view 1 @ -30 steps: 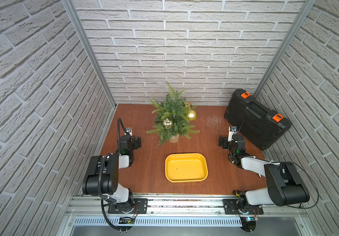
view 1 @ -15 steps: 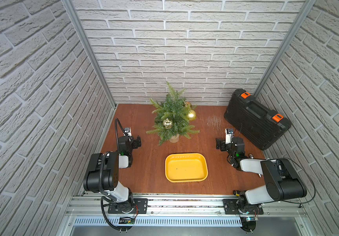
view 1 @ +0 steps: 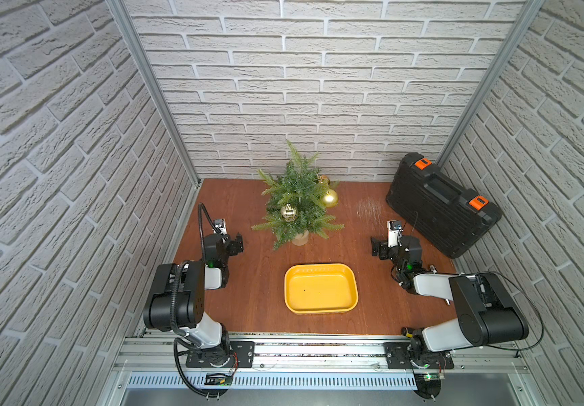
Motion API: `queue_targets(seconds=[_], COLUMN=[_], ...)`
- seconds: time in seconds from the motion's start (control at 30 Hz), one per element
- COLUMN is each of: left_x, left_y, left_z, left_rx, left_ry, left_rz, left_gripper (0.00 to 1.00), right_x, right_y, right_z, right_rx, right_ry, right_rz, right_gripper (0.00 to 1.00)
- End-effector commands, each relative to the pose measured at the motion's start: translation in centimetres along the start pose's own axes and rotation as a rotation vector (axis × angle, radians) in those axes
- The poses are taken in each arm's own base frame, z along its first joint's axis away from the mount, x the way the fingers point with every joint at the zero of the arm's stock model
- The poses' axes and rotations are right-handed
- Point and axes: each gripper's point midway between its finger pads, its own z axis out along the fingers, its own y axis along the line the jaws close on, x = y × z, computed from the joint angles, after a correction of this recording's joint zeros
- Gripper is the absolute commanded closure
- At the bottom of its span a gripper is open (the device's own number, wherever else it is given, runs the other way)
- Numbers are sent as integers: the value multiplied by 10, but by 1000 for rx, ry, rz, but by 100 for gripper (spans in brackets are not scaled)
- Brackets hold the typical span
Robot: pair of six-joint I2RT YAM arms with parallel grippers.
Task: Decorate the small christmas tree with ornaments
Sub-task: Reset both arms
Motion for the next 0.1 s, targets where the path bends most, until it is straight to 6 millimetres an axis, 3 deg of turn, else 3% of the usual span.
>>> queue_targets(seconds=[0.0,0.07], left_x=[-11,-11], left_y=[0,0], left_z=[-2,-2], left_rx=[-3,-2], left_ry=[-57,-58], left_rz=[2,1], left_gripper=[2,2], right_x=[-13,-14], right_y=[0,-1], right_z=[-1,-4], right_rx=[-8,-5], right_ry=[-53,-60], right_rz=[-4,-4], right_gripper=[1,1])
